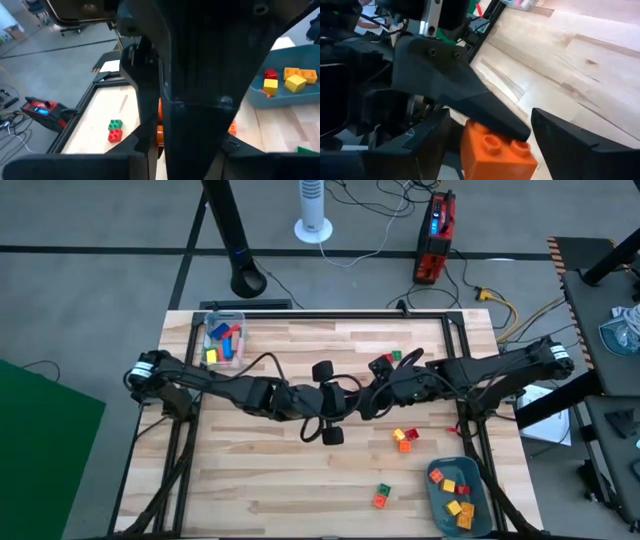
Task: Sort blocks by size
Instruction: Put the orange square game piece into the blue bin
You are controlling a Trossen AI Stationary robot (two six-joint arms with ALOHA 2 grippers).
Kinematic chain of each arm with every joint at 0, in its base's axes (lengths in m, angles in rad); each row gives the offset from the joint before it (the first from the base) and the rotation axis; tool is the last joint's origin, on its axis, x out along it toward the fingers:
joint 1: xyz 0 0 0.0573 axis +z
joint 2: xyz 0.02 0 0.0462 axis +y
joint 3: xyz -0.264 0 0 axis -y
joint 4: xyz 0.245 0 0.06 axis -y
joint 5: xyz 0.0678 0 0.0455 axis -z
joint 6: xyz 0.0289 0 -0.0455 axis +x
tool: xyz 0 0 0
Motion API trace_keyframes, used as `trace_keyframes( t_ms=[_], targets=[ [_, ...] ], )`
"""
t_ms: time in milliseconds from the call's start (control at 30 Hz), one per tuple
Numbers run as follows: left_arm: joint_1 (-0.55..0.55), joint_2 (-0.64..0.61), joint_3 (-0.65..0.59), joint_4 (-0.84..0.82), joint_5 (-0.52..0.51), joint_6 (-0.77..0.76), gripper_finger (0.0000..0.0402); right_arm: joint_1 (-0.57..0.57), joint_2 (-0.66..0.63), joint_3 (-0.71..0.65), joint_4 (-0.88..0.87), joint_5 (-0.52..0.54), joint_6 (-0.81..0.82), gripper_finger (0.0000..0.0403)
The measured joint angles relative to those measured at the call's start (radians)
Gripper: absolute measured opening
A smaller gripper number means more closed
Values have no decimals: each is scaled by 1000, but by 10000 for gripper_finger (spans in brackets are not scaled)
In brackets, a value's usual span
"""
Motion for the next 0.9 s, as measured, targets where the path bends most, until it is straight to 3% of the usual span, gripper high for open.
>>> trace_keyframes(
  t_ms=[233,433,600,700,800,900],
  targets=[
    [4,1,6,-8,2,15,85,1,0,0,3,0,-10,217],
    [3,1,10,-7,-23,14,134,0,0,0,-3,2,-13,133],
    [4,1,10,-24,-26,13,173,-6,-5,0,-27,-2,-26,133],
    [4,-1,10,-103,-27,3,188,-18,-28,0,-135,-58,-31,133],
    [4,-4,10,-201,-29,-22,196,-10,-64,0,-359,-181,-31,133],
    [5,-4,10,-286,-29,-33,197,70,-82,0,-617,-320,-11,133]
  ],
)
